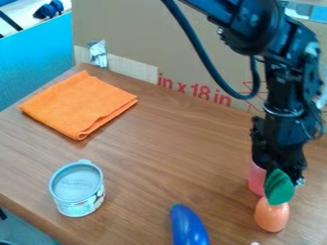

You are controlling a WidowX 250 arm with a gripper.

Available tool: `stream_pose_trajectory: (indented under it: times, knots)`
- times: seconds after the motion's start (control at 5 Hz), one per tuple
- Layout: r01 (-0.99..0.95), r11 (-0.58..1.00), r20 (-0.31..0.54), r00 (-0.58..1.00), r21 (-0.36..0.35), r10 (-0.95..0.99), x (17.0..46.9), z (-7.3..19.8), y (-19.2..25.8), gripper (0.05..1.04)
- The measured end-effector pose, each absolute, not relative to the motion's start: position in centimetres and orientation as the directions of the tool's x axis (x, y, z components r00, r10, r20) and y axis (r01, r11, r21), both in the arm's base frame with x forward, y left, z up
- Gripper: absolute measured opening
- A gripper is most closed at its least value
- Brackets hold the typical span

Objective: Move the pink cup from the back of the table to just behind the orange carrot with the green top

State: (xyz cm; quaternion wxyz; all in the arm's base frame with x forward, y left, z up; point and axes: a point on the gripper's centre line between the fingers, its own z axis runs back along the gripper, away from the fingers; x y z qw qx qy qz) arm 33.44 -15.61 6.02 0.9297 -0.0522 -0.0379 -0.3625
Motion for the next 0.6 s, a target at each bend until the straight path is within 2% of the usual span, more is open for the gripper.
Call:
stream_pose_trajectory:
  times: [0.2,0.4,0.6]
  knots:
    - [0.650,0.749,0.207,0.757,-0.129,-0.620,34.1,8.9,-14.9,0.968]
    - [0.596,0.775,0.309,0.793,-0.211,-0.525,34.2,12.5,-13.1,1.013]
    - [0.496,0.840,0.315,0.851,-0.222,-0.419,34.0,14.5,-9.5,1.009]
